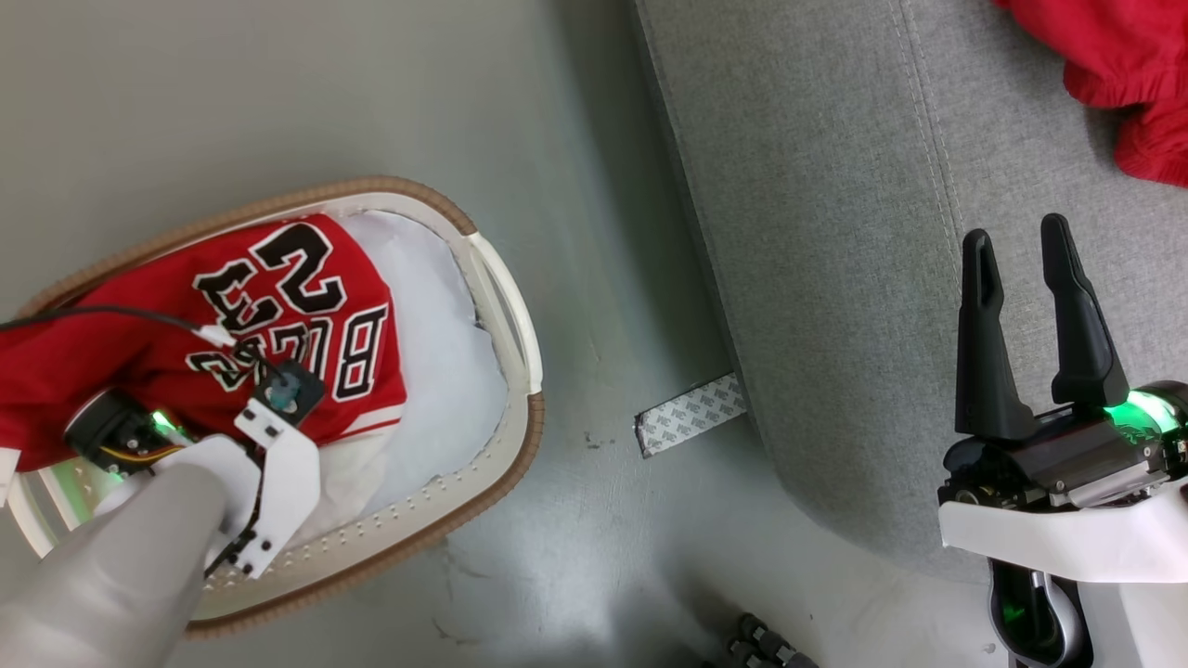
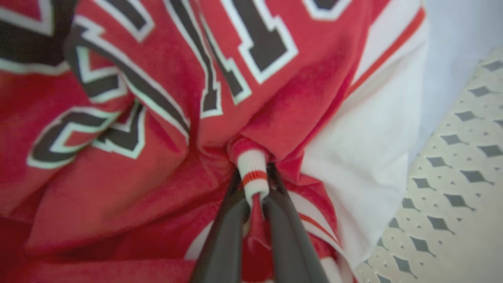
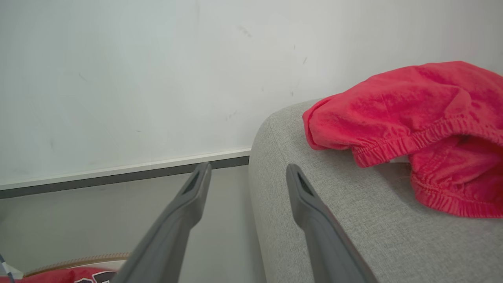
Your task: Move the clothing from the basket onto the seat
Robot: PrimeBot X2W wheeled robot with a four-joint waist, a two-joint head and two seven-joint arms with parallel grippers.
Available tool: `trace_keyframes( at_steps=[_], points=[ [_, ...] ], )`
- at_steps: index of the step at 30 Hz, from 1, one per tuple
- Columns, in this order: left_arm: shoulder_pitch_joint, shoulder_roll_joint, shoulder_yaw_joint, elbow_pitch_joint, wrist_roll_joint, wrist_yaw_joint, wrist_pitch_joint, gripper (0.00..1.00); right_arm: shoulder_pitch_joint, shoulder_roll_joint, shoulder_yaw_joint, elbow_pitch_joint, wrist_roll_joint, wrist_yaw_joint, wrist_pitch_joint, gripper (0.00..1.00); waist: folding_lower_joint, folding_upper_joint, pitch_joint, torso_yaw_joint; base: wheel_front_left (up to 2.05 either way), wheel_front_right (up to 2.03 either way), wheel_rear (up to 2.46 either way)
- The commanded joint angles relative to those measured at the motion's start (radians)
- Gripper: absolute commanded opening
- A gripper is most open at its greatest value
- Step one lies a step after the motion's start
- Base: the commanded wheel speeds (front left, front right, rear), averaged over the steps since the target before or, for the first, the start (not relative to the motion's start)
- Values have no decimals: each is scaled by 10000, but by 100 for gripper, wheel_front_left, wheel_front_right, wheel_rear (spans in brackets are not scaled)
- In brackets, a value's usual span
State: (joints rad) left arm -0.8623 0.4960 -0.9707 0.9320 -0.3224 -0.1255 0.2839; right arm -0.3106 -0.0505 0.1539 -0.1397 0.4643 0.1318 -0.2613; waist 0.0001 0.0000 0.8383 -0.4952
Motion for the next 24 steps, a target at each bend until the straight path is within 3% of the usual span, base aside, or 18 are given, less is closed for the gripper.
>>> trace_keyframes(
  at_steps=[1, 10, 24],
  points=[
    [22, 36, 43, 22, -94, -2, -199, 0, -46, 19, -33, -42, 18, -24, -36, 100, -1, 0, -22, 14, 0, 0, 0],
    [42, -495, -4, 339, -522, -39, -1032, 0, -144, 18, -179, 111, -280, -24, -36, 100, -1, 0, -608, 371, 0, 0, 0],
    [1108, -2276, 308, 179, -1747, -37, -3939, 0, 441, 4, -803, 876, -1034, -24, -33, 100, -1, 0, -3927, 1912, 0, 0, 0]
  ],
)
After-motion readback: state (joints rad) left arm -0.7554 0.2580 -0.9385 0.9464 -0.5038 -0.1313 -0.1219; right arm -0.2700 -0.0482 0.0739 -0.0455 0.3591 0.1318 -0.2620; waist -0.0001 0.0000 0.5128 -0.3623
